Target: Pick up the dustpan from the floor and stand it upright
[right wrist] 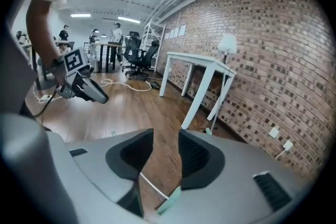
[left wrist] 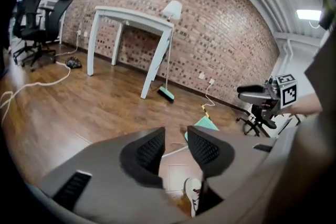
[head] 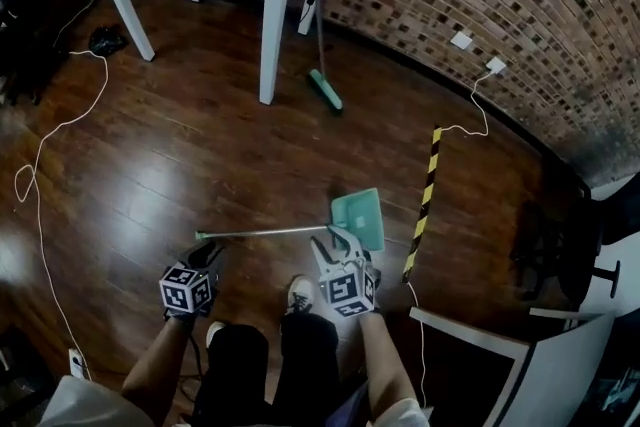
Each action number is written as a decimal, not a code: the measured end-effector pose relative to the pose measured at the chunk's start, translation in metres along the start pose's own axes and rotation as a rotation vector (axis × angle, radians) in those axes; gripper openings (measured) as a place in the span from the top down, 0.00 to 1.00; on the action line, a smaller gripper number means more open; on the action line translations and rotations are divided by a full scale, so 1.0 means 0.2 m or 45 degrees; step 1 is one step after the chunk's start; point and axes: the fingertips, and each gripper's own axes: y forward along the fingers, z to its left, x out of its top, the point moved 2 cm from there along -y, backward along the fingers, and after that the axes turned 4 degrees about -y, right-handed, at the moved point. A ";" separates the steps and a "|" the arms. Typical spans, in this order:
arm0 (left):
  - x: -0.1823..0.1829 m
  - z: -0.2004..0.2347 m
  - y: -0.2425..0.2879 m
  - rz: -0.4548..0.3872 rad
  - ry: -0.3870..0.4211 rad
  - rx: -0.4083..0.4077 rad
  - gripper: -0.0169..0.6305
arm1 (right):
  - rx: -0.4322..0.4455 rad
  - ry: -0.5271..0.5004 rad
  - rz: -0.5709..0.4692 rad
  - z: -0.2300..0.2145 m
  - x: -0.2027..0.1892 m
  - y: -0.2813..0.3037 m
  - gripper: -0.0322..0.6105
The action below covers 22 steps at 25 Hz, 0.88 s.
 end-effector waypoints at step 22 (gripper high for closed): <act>-1.06 1.10 0.99 -0.255 -0.738 0.043 0.56 | 0.609 -0.499 0.285 0.89 -1.53 1.53 0.59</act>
